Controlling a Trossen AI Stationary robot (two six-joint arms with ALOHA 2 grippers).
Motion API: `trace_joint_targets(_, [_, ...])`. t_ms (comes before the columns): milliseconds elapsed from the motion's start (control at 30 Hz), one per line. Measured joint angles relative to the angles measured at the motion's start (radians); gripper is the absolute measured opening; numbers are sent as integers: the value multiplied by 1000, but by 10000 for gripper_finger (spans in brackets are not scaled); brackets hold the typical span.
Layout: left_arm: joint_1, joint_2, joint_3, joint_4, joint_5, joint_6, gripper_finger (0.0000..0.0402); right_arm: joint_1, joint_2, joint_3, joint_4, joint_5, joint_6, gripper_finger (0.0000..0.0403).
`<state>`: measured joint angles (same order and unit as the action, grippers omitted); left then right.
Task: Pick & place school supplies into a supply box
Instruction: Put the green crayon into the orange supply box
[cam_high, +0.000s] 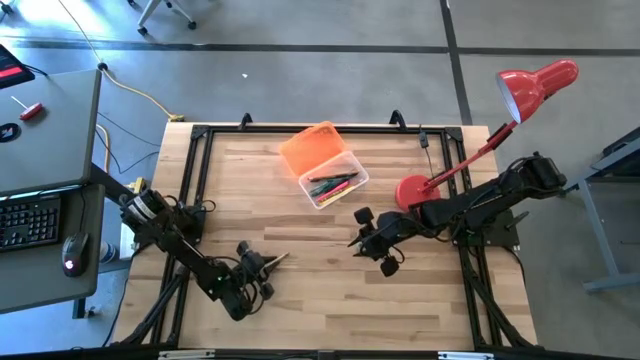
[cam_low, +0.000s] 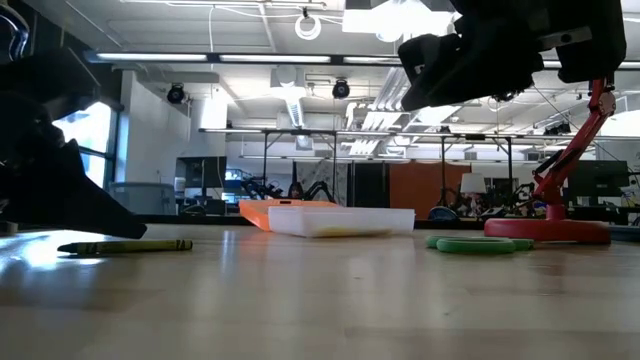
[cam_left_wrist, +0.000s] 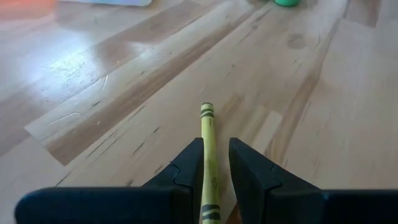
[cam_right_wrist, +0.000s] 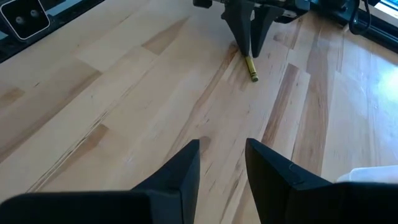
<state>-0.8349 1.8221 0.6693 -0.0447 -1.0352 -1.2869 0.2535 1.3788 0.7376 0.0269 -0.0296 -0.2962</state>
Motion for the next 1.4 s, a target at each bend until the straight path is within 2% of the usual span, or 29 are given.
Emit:
trace_joint_targets(367, [6, 0, 0, -34, 8, 0, 108, 0, 0, 0, 0, 0, 0, 107])
trace_joint_targets(600, [34, 20, -41, 47, 28, -27, 108, 0, 0, 0, 0, 0, 0, 107])
trace_joint_targets(967, [49, 168, -43, 190, -87, -25, 108, 0, 0, 0, -1, -3, 0, 107])
trace_joint_targets(1400, [69, 177, -43, 203, -80, -23, 101, 0, 0, 0, -1, -3, 2, 107])
